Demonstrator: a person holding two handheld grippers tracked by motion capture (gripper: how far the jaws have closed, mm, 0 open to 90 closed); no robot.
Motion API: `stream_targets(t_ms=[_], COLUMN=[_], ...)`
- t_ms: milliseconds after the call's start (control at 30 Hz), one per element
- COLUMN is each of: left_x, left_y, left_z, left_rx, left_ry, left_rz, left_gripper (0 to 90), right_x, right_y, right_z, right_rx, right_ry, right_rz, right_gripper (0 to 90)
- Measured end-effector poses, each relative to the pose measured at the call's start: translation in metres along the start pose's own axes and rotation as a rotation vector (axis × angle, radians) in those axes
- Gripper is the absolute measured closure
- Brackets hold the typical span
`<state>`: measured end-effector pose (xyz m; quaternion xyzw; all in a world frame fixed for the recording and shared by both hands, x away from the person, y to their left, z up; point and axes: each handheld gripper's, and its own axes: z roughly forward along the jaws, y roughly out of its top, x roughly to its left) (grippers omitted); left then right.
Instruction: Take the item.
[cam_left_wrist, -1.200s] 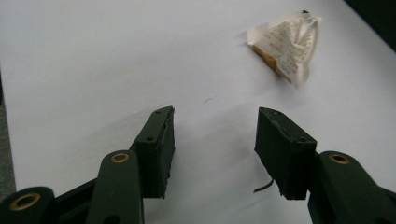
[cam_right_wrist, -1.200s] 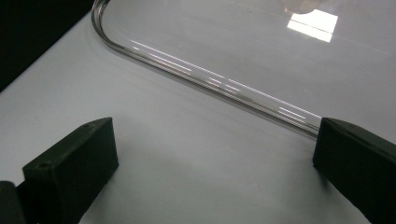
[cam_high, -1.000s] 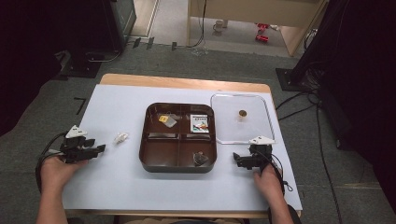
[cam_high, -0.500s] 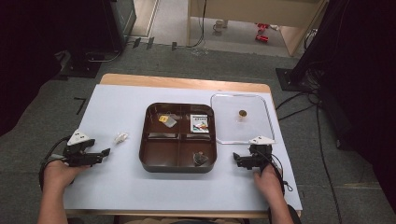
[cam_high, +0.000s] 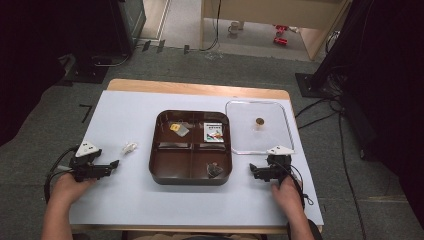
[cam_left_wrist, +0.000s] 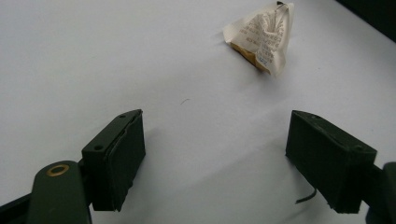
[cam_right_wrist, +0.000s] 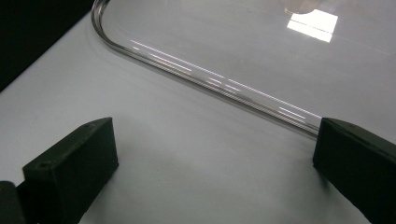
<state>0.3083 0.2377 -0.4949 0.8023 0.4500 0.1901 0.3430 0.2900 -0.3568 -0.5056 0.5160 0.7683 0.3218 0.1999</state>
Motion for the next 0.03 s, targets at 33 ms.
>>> stream_targets(t_ms=[33], left_x=[0.0001], left_y=[0.0], left_z=[-0.0001], left_rx=[0.001], left_ry=[0.0], left_rz=[0.001], left_gripper=[19.5], right_x=[0.0], right_y=[0.0], right_z=[0.0], right_rx=[0.0], right_ry=[0.0], right_rz=[0.0], right_gripper=[0.0])
